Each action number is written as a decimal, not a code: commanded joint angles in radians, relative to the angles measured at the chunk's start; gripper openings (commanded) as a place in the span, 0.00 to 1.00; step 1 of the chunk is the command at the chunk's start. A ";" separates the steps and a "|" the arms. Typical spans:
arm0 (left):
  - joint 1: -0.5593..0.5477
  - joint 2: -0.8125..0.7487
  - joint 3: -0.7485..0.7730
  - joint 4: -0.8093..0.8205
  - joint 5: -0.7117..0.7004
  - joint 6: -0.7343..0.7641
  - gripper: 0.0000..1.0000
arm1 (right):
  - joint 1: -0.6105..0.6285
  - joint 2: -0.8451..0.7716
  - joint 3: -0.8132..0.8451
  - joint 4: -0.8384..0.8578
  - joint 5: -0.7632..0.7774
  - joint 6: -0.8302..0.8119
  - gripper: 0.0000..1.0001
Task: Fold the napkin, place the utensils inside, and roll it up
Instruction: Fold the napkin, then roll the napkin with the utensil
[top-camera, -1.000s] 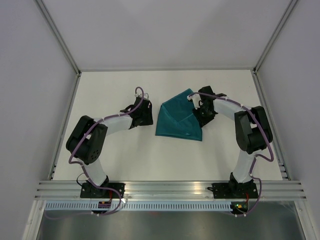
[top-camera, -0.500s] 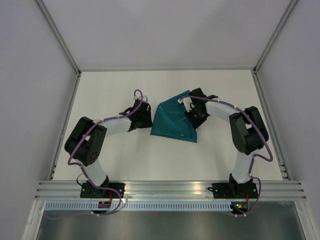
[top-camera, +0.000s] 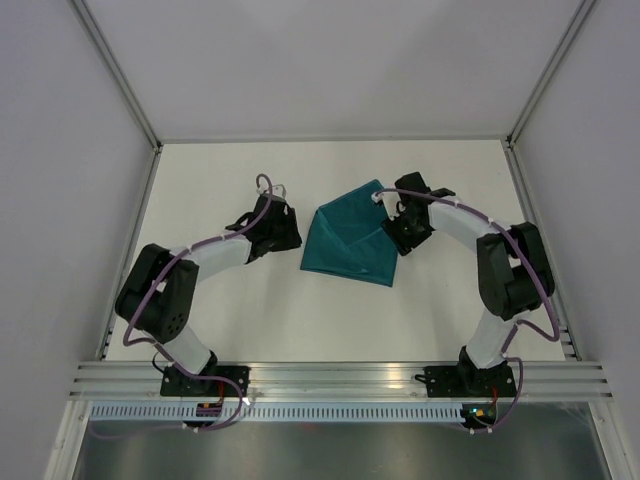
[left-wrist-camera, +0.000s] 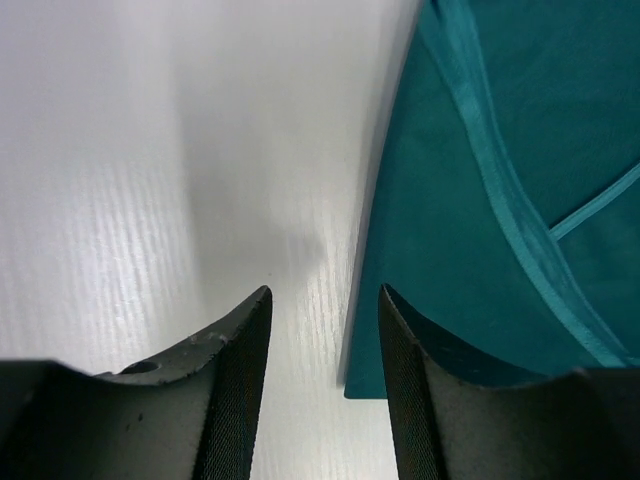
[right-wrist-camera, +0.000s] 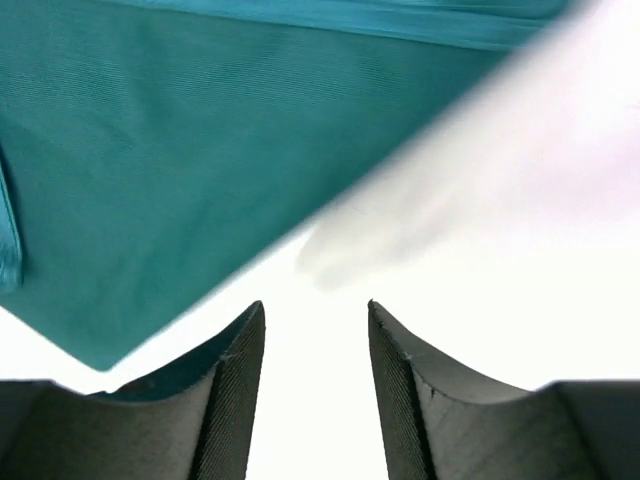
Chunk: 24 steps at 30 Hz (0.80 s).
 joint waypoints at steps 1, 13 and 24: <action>0.039 -0.115 0.029 -0.015 0.011 -0.004 0.53 | -0.025 -0.153 0.024 -0.021 0.050 -0.045 0.53; 0.051 -0.280 0.224 -0.158 -0.069 0.076 0.58 | 0.220 -0.254 0.001 0.074 -0.050 -0.237 0.62; 0.051 -0.412 0.276 -0.218 -0.057 0.091 0.60 | 0.380 -0.174 -0.068 0.196 -0.047 -0.289 0.62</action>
